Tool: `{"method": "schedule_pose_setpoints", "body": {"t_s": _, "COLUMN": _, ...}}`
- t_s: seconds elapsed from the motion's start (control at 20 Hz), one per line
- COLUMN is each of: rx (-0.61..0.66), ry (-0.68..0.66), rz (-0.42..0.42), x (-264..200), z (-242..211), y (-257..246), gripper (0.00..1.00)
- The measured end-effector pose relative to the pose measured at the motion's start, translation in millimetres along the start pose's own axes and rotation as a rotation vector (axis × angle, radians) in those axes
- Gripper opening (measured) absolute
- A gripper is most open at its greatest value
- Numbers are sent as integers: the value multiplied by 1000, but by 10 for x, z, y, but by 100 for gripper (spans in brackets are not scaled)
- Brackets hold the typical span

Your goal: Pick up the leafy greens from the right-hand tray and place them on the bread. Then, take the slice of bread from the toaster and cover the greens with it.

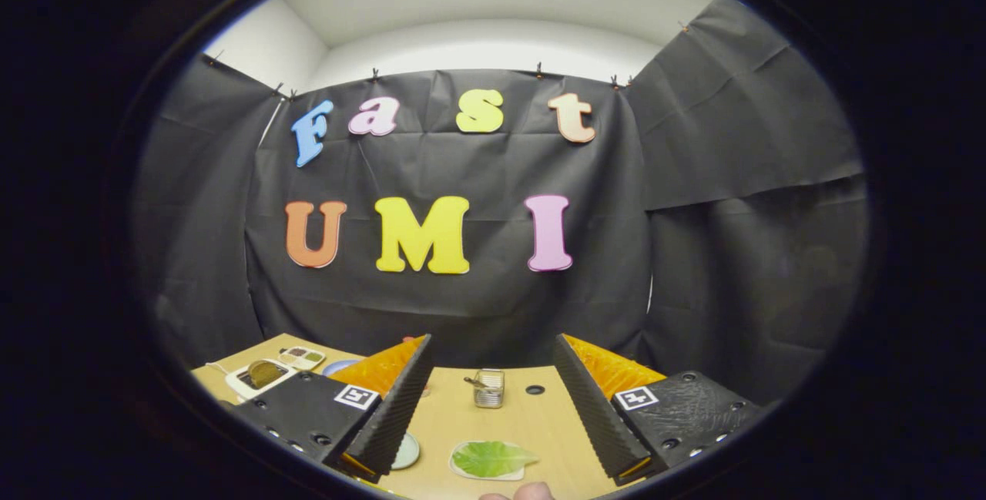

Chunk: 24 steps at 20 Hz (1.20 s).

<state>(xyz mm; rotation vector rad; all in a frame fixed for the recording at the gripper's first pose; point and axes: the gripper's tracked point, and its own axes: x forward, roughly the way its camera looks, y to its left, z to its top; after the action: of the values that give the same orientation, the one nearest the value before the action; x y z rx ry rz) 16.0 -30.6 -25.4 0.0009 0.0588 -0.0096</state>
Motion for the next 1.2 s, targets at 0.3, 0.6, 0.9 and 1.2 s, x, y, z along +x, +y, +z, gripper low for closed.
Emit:
{"method": "schedule_pose_setpoints", "body": {"t_s": 0.3, "rx": -17, "ry": 43, "rz": 12, "x": 95, "z": -369, "y": -245, "gripper": 95}}
{"method": "schedule_pose_setpoints", "body": {"t_s": 0.6, "rx": 1, "ry": 193, "rz": 26, "x": 313, "z": -1449, "y": -588, "gripper": 95}}
{"method": "schedule_pose_setpoints", "body": {"t_s": 0.9, "rx": -7, "ry": 387, "rz": 46, "x": 837, "z": -2880, "y": -758, "gripper": 95}}
{"method": "schedule_pose_setpoints", "body": {"t_s": 1.2, "rx": 72, "ry": 567, "rz": 58, "x": 1153, "z": -3676, "y": -770, "gripper": 96}}
